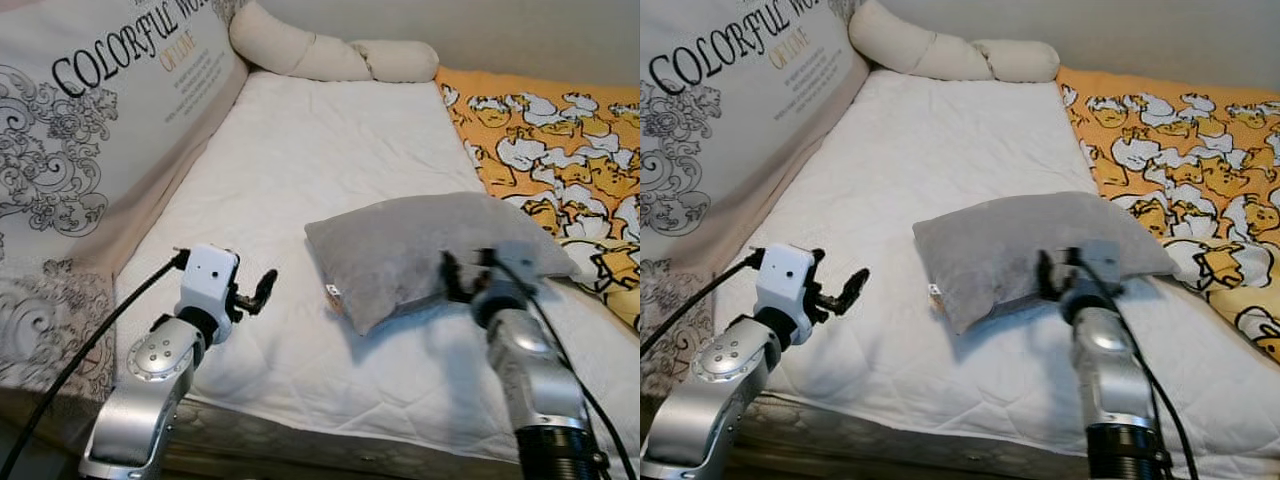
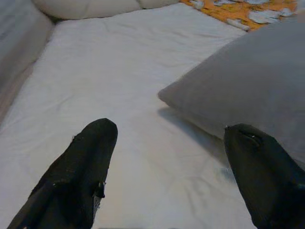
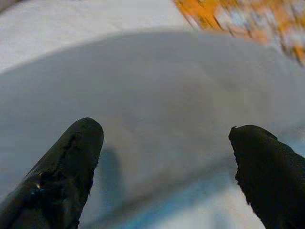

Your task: Clean up the room

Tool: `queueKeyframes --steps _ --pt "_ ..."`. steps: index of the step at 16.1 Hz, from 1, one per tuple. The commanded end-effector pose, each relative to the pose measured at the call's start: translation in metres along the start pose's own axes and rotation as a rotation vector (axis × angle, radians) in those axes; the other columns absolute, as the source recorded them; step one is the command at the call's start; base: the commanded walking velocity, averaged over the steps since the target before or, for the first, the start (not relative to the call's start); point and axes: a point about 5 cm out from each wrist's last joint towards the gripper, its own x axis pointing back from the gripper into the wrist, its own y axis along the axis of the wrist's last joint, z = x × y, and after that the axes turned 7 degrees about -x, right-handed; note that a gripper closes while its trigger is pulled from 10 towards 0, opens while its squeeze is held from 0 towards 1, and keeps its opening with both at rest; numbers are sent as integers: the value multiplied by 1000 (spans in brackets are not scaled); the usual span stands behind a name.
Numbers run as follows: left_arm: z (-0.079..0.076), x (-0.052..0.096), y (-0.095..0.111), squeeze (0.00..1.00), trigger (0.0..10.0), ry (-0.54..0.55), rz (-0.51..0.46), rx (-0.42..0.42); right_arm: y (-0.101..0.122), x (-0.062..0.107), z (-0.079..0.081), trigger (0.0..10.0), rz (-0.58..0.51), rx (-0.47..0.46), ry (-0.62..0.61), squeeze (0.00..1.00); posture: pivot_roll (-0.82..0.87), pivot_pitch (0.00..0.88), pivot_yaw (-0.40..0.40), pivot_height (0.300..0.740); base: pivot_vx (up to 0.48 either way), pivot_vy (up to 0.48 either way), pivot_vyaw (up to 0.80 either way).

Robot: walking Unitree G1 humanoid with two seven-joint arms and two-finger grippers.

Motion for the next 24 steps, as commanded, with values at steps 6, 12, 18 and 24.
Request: queueKeyframes --steps 6,12,18,24 --pt "-16 7 15 0 10000 -345 -44 55 -12 -26 -2 10000 169 -600 67 1000 70 0 -31 740 0 0 0" --pt "-21 11 19 0 10000 -499 -33 36 -22 -45 -6 10000 254 -843 -60 1000 79 0 -25 740 0 0 0" --pt "-19 13 20 0 10000 -543 -38 0 -4 -58 -3 10000 165 -1042 2 1000 90 0 -15 740 0 0 0" --pt "-17 17 19 0 10000 -587 -27 -31 -11 -61 11 0 228 -1051 -36 0 99 0 -11 740 0 0 0"
